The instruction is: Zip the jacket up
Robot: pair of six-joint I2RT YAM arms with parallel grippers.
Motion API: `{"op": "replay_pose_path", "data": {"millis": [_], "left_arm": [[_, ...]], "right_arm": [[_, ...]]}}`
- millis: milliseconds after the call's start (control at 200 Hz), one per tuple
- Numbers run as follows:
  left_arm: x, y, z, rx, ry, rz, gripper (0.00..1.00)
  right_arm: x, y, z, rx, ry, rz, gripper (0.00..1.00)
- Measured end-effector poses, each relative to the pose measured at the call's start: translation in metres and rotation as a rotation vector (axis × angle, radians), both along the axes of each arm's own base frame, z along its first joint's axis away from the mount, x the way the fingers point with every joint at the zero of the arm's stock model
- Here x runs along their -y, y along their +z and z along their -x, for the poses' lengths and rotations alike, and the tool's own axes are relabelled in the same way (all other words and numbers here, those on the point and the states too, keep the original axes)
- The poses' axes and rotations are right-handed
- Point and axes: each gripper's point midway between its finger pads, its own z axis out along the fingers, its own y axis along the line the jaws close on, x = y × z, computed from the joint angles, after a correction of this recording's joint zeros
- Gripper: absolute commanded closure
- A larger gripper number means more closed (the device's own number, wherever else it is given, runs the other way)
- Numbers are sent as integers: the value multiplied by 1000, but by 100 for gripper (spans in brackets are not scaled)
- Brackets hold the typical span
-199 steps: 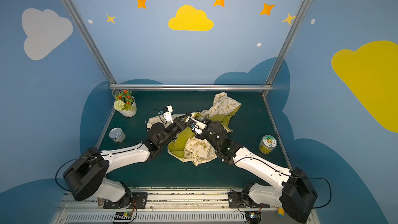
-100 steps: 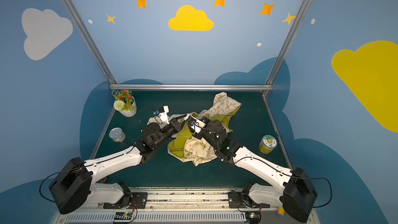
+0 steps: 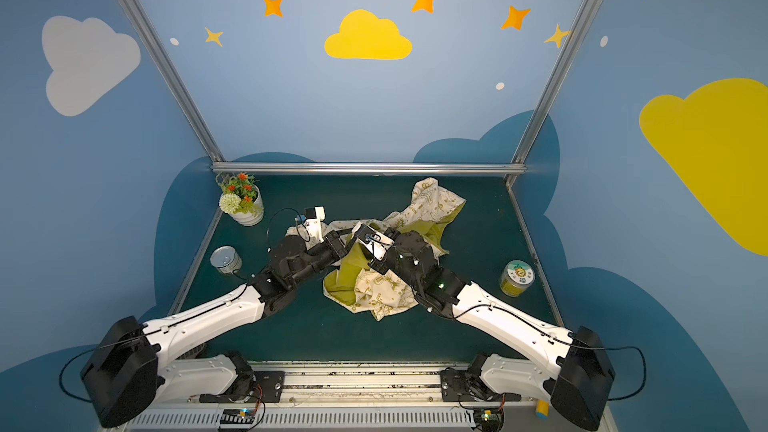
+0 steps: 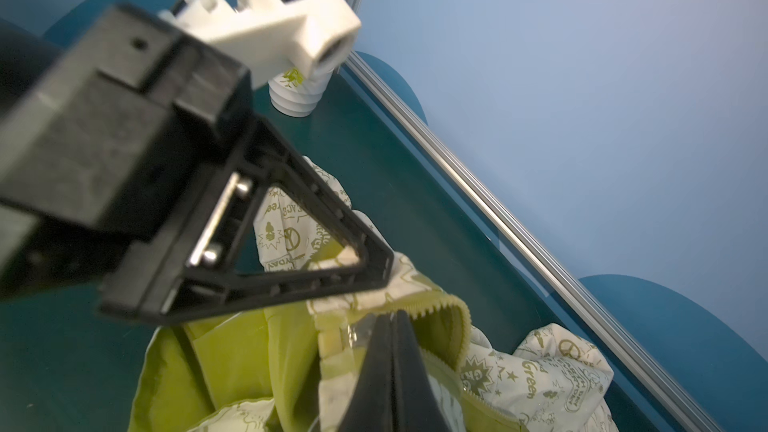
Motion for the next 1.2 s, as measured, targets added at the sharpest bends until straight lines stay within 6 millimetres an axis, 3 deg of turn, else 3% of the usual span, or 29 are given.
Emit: {"op": "replay_pose_path", "data": {"millis": [506, 556, 731, 1036, 1202], "left_arm": [[2, 4, 13, 17, -57, 80, 75], [2, 5, 14, 19, -61, 84, 76], [3, 7, 14, 15, -65, 99, 96], [-4, 6, 21, -11, -54, 83, 96], [-14, 1, 31, -43, -47, 18, 96]], "right_arm": [[8, 4, 7, 2, -16, 5, 100], [10, 5, 8, 2, -16, -1, 100], [13, 1, 9, -8, -20, -4, 100], [14, -3, 7, -18, -33, -3, 100], [18, -12, -4, -26, -90, 18, 100]]}}
